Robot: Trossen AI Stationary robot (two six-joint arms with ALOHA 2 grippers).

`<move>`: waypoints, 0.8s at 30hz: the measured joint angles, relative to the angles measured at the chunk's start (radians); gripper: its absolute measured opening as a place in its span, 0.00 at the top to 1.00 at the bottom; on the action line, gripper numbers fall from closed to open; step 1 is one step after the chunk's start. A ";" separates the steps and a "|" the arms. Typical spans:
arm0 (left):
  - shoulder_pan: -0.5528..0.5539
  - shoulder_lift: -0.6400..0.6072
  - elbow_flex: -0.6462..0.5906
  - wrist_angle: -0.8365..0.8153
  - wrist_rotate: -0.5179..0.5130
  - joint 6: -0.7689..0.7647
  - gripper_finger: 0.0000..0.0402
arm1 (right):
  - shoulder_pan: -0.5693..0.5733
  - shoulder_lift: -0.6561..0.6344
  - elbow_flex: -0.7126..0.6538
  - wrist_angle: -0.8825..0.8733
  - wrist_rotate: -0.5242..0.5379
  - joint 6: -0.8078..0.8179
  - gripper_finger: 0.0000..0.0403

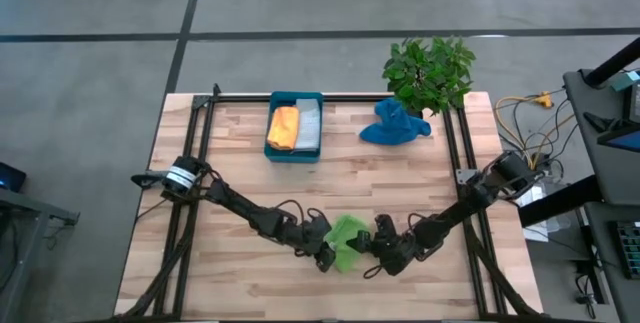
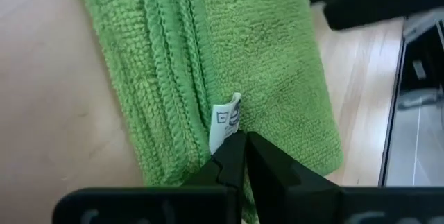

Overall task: Fold microfiber towels
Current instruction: Put the green microfiber cloth into the blue bin

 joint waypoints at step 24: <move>0.002 0.005 0.029 0.111 -0.036 -0.009 0.99 | -0.041 0.004 0.039 -0.020 0.057 -0.043 0.19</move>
